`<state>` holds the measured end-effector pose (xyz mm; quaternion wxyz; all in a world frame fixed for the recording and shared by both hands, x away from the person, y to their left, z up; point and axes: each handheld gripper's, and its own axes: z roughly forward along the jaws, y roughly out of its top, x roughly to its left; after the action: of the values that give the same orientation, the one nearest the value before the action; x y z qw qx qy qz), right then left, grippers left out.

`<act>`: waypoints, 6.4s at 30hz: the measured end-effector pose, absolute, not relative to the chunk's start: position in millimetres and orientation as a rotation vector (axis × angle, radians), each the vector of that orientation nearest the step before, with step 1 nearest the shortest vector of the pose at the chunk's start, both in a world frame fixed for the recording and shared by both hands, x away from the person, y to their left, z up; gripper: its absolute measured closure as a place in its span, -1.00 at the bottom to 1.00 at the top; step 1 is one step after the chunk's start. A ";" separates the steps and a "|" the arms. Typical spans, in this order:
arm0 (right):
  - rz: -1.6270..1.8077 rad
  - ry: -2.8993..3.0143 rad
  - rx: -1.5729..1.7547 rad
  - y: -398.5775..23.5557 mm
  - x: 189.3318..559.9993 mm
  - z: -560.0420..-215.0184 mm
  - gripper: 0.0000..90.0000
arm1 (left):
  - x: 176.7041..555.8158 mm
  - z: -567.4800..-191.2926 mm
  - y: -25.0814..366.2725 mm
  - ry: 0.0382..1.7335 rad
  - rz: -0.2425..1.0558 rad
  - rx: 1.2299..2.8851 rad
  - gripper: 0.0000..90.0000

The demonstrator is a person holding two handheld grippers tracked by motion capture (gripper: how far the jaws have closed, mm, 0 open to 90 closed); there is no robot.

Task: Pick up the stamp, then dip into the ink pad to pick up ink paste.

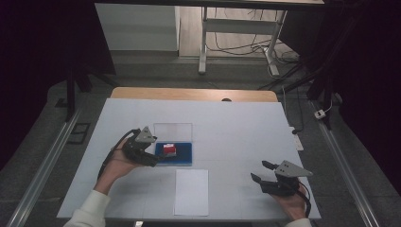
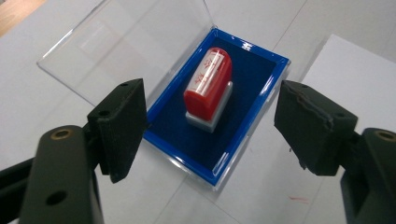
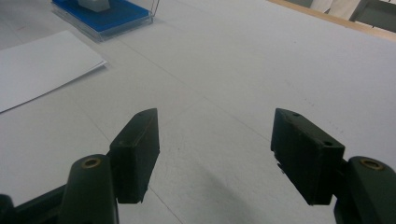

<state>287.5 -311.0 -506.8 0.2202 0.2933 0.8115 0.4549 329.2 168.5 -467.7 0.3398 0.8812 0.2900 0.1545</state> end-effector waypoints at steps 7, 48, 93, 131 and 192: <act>1.244 2.260 0.809 -308.6 288.3 -508.7 -0.29 | 340.7 -466.0 160.7 0.706 0.409 2.318 -0.35; 1.201 2.284 0.801 -307.1 288.8 -513.2 -0.29 | 366.9 -484.7 139.7 0.596 0.317 2.423 0.27; 1.206 2.279 0.812 -308.5 288.5 -513.9 -0.29 | 361.2 -472.5 151.4 0.579 0.364 2.372 0.57; 1.210 2.256 0.820 -306.5 290.5 -512.5 -0.28 | 340.5 -440.7 152.7 0.624 0.339 2.244 0.57; 1.176 2.295 0.808 -305.8 286.5 -516.0 -0.28 | 365.5 -482.5 132.6 0.742 0.302 2.410 0.58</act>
<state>286.5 -305.8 -516.0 0.2177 0.2918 0.8289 0.4247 365.5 132.6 -482.5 0.2966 0.9062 0.2789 0.1137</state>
